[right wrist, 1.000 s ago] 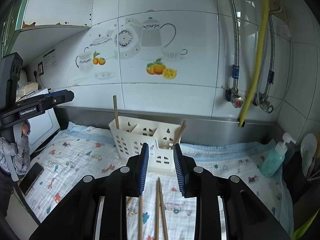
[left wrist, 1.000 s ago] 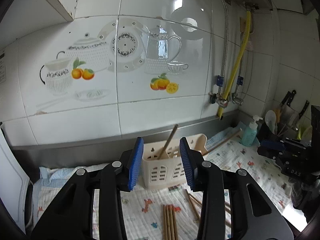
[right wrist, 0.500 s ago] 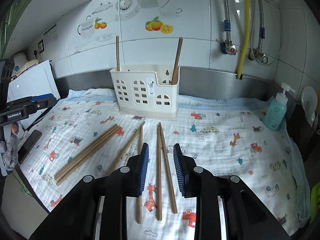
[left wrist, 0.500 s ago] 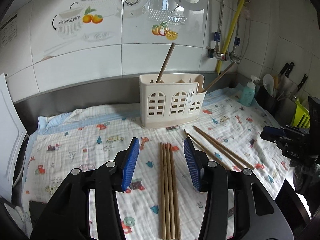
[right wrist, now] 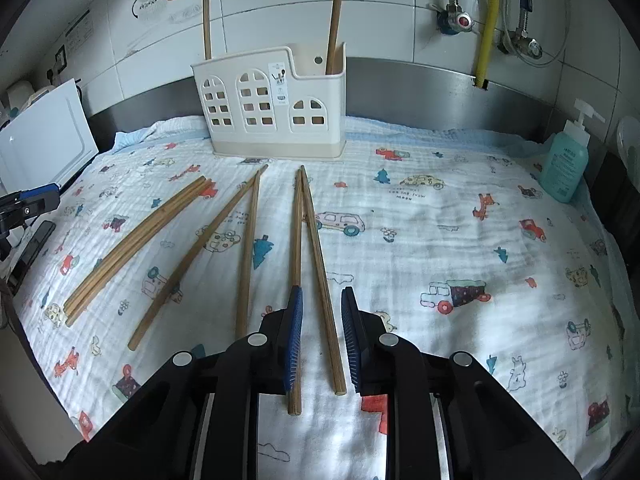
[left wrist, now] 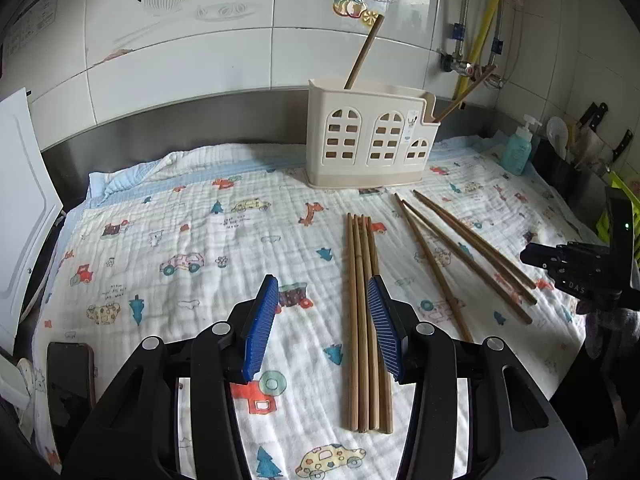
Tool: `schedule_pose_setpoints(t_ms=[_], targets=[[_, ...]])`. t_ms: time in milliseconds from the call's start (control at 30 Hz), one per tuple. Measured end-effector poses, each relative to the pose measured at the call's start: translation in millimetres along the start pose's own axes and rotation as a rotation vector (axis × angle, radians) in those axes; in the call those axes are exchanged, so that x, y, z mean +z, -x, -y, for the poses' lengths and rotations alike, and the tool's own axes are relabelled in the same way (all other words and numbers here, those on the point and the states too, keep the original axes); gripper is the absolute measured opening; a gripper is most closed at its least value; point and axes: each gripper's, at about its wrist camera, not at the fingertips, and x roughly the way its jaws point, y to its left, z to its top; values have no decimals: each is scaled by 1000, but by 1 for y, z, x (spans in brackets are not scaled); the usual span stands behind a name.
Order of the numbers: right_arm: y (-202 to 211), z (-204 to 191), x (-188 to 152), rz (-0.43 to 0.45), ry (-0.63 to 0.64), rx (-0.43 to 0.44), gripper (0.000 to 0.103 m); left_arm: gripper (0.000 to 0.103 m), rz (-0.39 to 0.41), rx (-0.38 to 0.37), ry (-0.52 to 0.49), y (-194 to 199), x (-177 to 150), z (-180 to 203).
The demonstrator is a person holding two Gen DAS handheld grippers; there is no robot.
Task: Organize utensils
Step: 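Withdraw both grippers from the holder back over the loose chopsticks, then close the left gripper on another chopstick while the right gripper grasps one too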
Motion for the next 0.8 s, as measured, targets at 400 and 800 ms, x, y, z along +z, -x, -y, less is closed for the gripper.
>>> schedule_pose_setpoints(t_ms=[400,800], targets=[[-22,1,-11,-66,16,-19,9,46,-137,-21,-37,-37,-31,9],[-21,1,-11,-65,11,-17,9,34,-200,-43,-7,-60,-35,7]])
